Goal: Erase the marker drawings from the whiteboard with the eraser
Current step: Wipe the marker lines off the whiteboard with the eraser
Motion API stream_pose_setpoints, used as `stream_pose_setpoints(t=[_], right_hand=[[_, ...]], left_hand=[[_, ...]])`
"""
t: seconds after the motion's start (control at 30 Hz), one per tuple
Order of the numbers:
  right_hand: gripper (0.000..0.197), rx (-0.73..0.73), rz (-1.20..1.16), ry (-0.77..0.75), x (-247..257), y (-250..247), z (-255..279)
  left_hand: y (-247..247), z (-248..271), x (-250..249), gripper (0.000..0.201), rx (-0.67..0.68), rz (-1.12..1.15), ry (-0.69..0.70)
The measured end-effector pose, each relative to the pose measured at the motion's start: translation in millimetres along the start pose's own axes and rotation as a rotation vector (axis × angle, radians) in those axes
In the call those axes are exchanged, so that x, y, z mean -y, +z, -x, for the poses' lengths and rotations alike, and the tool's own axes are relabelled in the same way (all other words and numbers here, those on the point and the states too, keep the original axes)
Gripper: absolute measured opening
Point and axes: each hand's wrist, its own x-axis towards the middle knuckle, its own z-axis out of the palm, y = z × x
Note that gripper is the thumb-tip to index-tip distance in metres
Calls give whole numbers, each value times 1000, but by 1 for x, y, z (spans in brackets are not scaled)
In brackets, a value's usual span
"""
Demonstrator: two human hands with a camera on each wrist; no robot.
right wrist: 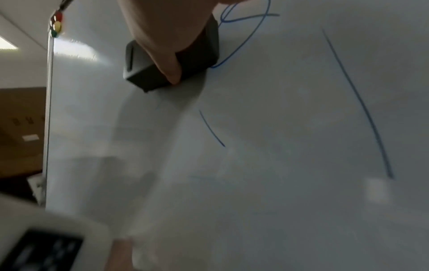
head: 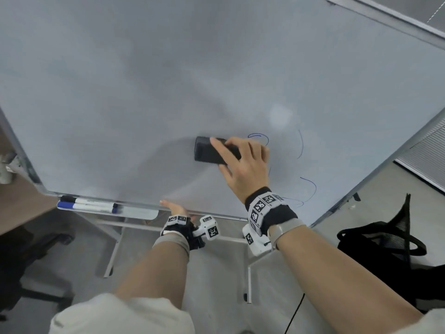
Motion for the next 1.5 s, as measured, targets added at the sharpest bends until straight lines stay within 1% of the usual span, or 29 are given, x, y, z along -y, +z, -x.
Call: stream_pose_setpoints(t=[0.07,0.1,0.13,0.2,0.23,0.27,0.3,0.33,0.4,0.43,0.5,0.57,0.6,0.63,0.67,0.73,0.77,0.8,0.83,0.9,0.93,0.97,1.0,1.1,1.23,1.3,1.33,1.4,1.5], right_hand=[[60,95,-1,-85,-5,1,15],[60,114,1,-88,-9,0,20],[61,104,0,-54,-15,-3,22],[60,18,-25,95,-29,-12,17],[59,-35,-41,169,-36,-17,12],[58,-71,-51,211,-41,-20,10],[58,-73,-54,205,-45,-20,10],[59,-38,-49,155,-48,-19,13],[62,52,-24,43,-52,-15,27],[62,60,-12,41,-56,-16,32],[59,-25,-14,161,-67,-25,28],[57,-150,-22,264,-77,-34,17],[56,-180,-24,271,-79,-36,13],[57,-172,-35,245,-79,-35,12],[59,-123,-47,181,-78,-33,15],[60,40,-33,4,-76,-23,31],[60,99,-19,-45,-78,-20,39],[61,112,-14,-34,-83,-21,42],[62,70,-22,31,-89,-25,39],[58,-87,-55,188,-99,-33,27],[57,-138,-66,211,-102,-36,22],[57,-154,-68,187,-102,-37,19],[58,-131,-66,129,-99,-34,19],[62,45,-87,-44,-80,-16,29],[65,193,-85,-170,-57,10,42],[68,260,-83,-233,-48,21,46],[68,283,-88,-248,-44,26,47],[70,278,-82,-244,-37,32,42],[71,156,-53,-130,-28,29,14]], left_hand=[[1,-4,0,107,-35,34,2],[2,-7,0,103,-51,45,23],[3,-11,0,99,-55,49,53],[10,-26,6,94,-70,6,152],[15,-47,14,95,-81,-1,186],[21,-54,21,95,-72,-27,201],[28,-56,28,95,-60,-48,206],[35,-38,31,95,-50,-83,184],[47,2,34,100,-48,-67,62],[50,9,37,105,-53,-35,8],[53,8,40,113,-46,22,-56],[54,-11,48,115,-84,40,-44],[58,-3,52,111,-69,-11,-15],[60,-4,58,105,-84,-57,42],[61,-1,64,103,-83,-72,33],[61,10,71,111,-72,-126,-91],[61,7,74,114,-61,-149,-124],[60,3,76,113,-71,-182,-117],[60,1,75,110,-93,-173,-96],[60,-1,76,98,-99,-136,-97],[62,3,78,96,-106,-118,-112],[61,4,80,96,-87,-94,-110],[62,7,81,98,-58,-85,-109],[57,0,80,98,12,-26,-61],[34,-20,62,109,52,139,-16],[30,-7,45,111,76,280,11],[29,2,37,108,82,324,28],[26,12,26,102,113,331,37],[28,19,15,93,109,310,44]])
